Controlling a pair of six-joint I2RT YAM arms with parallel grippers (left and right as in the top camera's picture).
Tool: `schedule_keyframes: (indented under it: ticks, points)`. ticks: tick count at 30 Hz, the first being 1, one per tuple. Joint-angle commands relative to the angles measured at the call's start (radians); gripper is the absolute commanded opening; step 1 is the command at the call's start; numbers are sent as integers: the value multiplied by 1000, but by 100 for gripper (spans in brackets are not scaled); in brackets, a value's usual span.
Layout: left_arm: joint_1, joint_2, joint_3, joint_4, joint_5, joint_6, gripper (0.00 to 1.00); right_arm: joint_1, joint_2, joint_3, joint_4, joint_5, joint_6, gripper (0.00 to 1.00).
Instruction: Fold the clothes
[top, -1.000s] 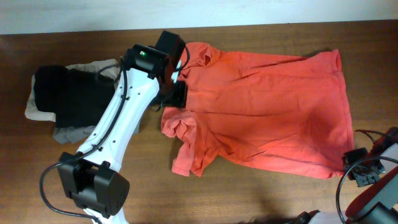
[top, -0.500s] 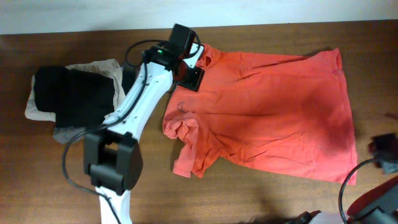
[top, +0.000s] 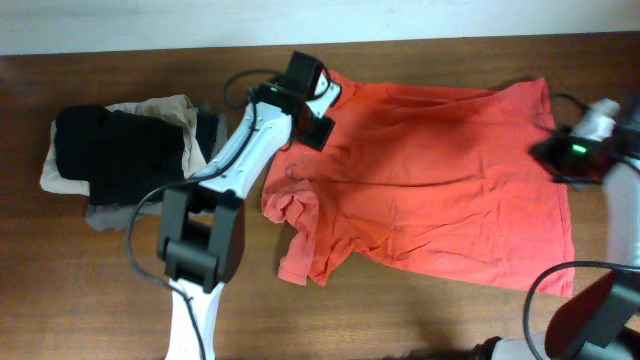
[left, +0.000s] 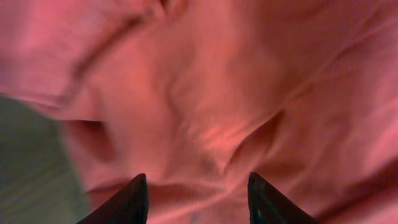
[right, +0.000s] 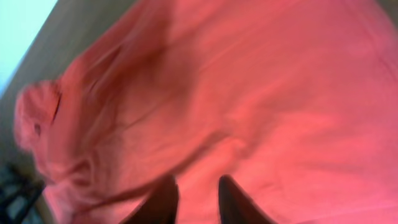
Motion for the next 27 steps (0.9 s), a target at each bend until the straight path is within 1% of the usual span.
schedule_keyframes:
  ticks: [1, 4, 7, 9, 12, 20, 24, 27]
  points:
    - [-10, 50, 0, 16, 25, 20, 50, 135, 48, 8, 68, 95, -48, 17]
    - [-5, 75, 0, 71, 19, 19, 50, 203, 118, 8, 171, 95, -42, 17]
    - [-4, 97, 0, 138, -26, 19, 50, 229, 200, 8, 251, 91, 8, 14]
    - [-4, 111, 0, 172, -70, 19, 50, 234, 253, 9, 280, 91, 32, 12]
    - [-2, 139, 0, 217, -120, 19, 50, 235, 329, 9, 306, 92, 32, 10]
    - [35, 244, 0, 320, -133, 4, 48, 235, 454, 9, 415, 92, 32, 9]
    - [77, 273, 0, 403, -194, -97, 48, 235, 483, 9, 470, 92, 32, 9]
    - [126, 286, 0, 450, -193, -175, 48, 235, 492, 9, 524, 92, 31, 11]
